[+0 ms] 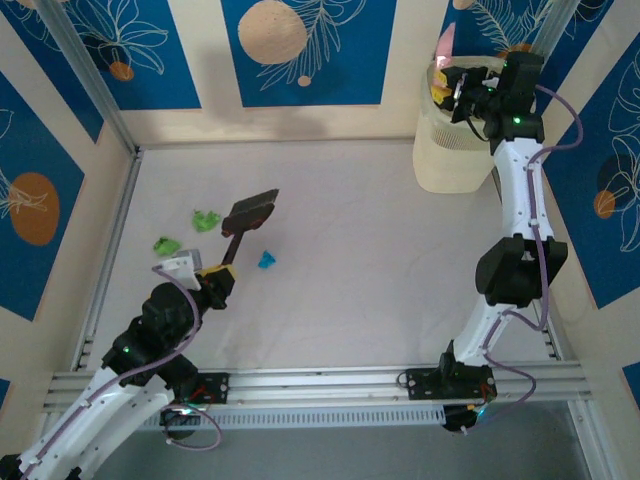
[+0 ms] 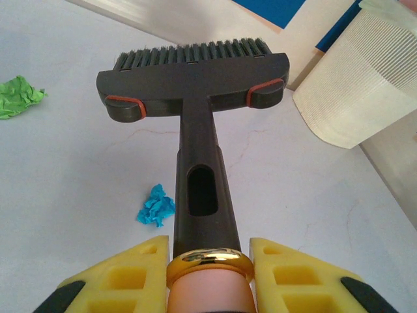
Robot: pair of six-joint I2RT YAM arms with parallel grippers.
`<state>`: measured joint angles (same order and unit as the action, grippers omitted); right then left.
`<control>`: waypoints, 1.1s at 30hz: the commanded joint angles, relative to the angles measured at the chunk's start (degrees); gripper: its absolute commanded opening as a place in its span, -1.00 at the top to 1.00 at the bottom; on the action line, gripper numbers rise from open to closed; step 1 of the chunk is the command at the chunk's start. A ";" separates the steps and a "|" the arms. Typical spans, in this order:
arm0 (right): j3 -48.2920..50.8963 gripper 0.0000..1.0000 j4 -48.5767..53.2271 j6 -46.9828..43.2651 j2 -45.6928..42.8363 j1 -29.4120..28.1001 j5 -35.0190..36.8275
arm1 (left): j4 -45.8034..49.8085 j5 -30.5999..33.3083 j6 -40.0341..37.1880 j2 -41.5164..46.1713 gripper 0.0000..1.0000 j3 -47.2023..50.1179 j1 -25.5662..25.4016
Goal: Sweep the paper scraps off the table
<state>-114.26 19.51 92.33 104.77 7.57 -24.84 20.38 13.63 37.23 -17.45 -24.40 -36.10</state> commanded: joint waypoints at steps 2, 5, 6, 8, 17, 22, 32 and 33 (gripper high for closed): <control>6.79 1.00 -11.29 6.50 -7.01 1.16 2.93 | -2.28 0.98 0.56 1.01 1.00 0.08 0.67; 9.28 1.00 -11.98 5.87 -8.83 1.49 2.82 | -2.10 0.99 0.65 1.22 1.00 0.17 0.67; 9.08 1.00 -11.23 4.29 -9.27 1.16 2.42 | -1.99 1.10 0.66 1.27 1.00 0.15 0.61; 7.02 1.00 -8.00 -1.09 -9.91 0.16 1.49 | -1.87 1.39 0.65 1.37 1.00 0.19 0.67; 2.54 1.00 12.52 -28.01 -17.73 -10.49 1.40 | 1.38 6.51 1.53 4.01 1.00 0.43 0.64; 11.43 1.00 20.28 -49.34 -26.97 -23.59 9.05 | 2.51 8.40 1.66 5.84 1.00 0.58 0.59; 44.95 1.00 27.32 -64.01 -45.84 -43.11 30.76 | 3.36 11.38 1.52 5.73 1.00 0.82 0.67; 47.91 1.00 27.67 -64.29 -47.37 -44.23 31.53 | 3.19 11.89 1.57 5.68 1.00 1.04 0.65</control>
<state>-71.77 43.00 33.50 60.97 -34.24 -1.37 25.17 22.72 38.72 -12.43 -23.75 -36.10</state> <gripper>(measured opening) 0.258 0.267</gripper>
